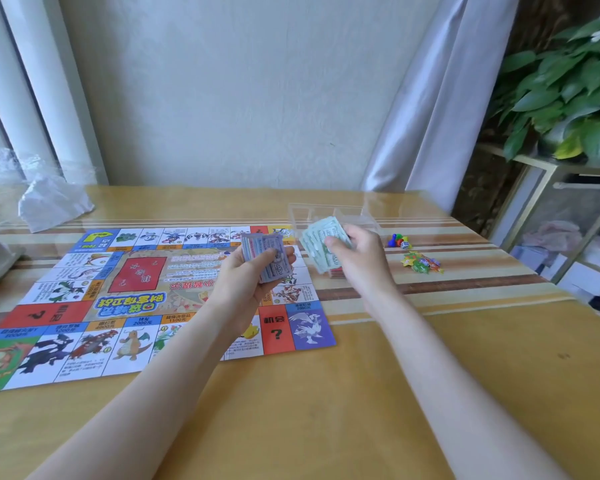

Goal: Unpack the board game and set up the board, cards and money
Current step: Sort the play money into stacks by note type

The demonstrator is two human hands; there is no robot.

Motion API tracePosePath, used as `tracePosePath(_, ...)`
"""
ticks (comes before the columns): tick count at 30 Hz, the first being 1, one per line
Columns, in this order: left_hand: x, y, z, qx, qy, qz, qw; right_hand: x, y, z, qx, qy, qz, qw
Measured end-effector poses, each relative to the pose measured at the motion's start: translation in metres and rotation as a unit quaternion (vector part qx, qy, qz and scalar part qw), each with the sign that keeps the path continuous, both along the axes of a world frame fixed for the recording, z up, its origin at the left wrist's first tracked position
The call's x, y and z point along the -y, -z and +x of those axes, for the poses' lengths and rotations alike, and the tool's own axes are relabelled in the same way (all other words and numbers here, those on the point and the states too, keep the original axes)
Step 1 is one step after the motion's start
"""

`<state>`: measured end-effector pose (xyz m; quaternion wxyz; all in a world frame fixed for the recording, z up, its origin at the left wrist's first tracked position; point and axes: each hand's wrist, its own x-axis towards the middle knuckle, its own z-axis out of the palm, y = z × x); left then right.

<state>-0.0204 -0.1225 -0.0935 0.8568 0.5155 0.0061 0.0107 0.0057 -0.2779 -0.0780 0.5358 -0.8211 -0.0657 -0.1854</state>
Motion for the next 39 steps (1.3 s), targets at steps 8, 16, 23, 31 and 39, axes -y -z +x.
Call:
tracePosePath(8,0.038,-0.005,-0.011,-0.015,0.072,0.004,0.997,0.068,0.008,-0.018,-0.014,-0.016,-0.438,0.899)
tracePosePath(16,0.068,0.007,-0.018,-0.035,0.095,0.022,0.995,0.074,0.030,-0.030,-0.053,-0.049,-0.382,0.921)
tracePosePath(23,0.082,0.008,-0.020,-0.023,0.114,-0.005,0.993,0.056,0.044,-0.029,-0.037,-0.003,-0.232,0.972)
tracePosePath(31,0.084,0.010,-0.025,0.003,0.124,-0.003,0.992,0.053,0.044,-0.030,-0.074,0.017,-0.070,0.995)
tracePosePath(39,0.028,-0.005,-0.014,0.013,0.081,-0.054,0.995,0.054,0.008,-0.022,-0.190,-0.069,-0.105,0.974)
